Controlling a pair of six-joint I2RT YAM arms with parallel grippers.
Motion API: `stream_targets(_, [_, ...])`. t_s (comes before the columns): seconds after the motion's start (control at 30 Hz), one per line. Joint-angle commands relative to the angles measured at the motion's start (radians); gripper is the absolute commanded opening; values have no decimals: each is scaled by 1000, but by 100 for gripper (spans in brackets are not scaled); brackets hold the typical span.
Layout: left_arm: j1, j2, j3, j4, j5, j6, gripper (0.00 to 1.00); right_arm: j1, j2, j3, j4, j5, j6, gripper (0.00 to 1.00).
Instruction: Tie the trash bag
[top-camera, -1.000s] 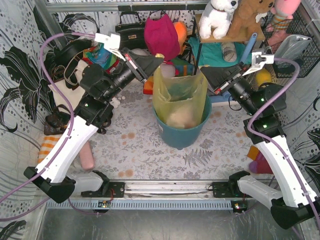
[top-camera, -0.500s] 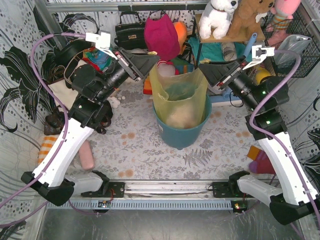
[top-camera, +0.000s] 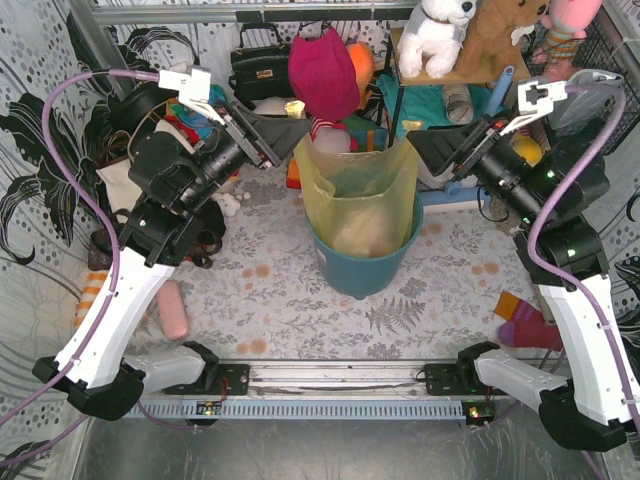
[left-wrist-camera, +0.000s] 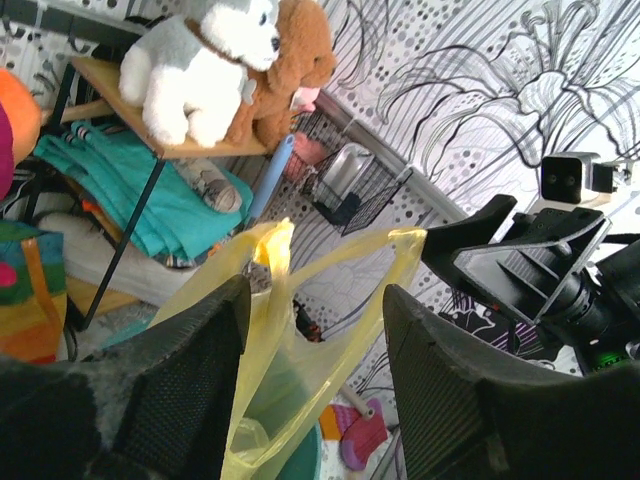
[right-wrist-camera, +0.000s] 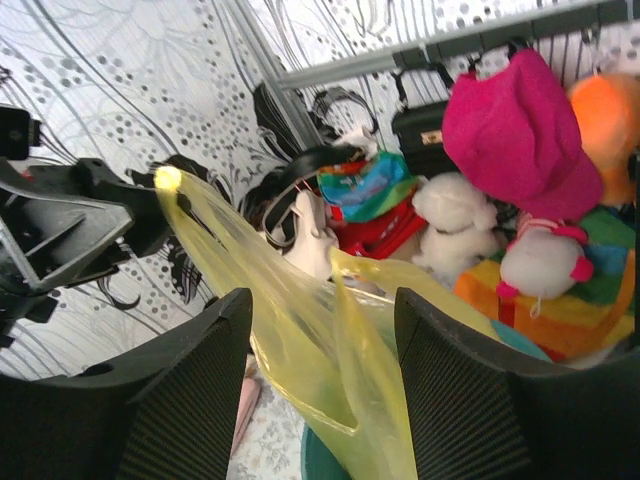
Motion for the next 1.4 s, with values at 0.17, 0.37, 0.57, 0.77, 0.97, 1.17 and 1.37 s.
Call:
stream_targets(0.17, [4, -20, 31, -86, -36, 30, 66, -3, 24, 29, -116, 29, -25, 50])
stream_targets(0.37, [4, -15, 50, -81, -64, 31, 64, -3, 36, 38, -55, 1, -22, 46])
stream_targets(0.57, [4, 7, 90, -119, -158, 38, 58, -3, 59, 74, -49, -11, -28, 39])
stream_targets(0.77, [4, 29, 108, -92, -145, 35, 56, -3, 68, 79, -52, -10, -35, 37])
stream_targets(0.97, [4, 66, 125, -92, -110, 25, 56, -3, 72, 73, -46, 7, -45, 36])
stream_targets(1.17, [5, 78, 124, -70, -82, 16, 36, -4, 77, 72, -40, 9, -46, 26])
stream_targets(1.37, [4, 50, 107, -19, -86, 26, 6, -3, 73, 68, 0, 26, -42, 0])
